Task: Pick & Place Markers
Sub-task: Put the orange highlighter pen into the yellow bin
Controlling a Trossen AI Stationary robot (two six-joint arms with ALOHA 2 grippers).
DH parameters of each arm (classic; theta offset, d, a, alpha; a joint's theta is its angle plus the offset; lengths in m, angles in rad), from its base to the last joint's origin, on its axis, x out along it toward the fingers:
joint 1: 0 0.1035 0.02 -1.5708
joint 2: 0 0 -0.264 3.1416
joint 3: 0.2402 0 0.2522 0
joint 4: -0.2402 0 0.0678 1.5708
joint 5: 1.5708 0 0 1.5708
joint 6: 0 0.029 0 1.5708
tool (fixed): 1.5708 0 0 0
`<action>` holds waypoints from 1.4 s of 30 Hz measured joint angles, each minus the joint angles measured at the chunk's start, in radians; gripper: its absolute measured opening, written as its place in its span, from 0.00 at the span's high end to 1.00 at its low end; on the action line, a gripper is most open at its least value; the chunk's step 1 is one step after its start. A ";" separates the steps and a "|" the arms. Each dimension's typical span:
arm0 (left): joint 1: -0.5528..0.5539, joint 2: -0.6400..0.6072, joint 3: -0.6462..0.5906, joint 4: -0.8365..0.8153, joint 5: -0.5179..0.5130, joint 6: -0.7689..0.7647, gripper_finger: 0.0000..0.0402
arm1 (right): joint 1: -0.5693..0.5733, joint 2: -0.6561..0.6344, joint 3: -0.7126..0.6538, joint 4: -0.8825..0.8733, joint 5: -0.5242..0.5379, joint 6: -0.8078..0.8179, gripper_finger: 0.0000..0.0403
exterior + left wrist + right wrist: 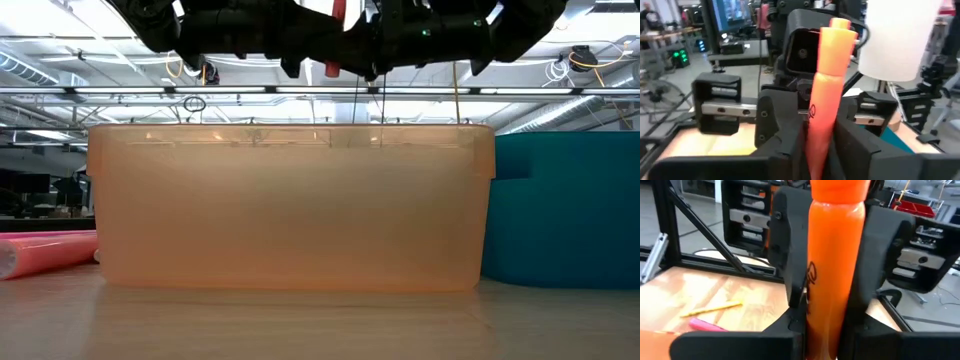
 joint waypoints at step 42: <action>0.021 -0.672 -0.286 -0.440 -0.412 0.050 0.30 | -0.048 -0.329 -0.191 -0.581 0.285 0.298 0.87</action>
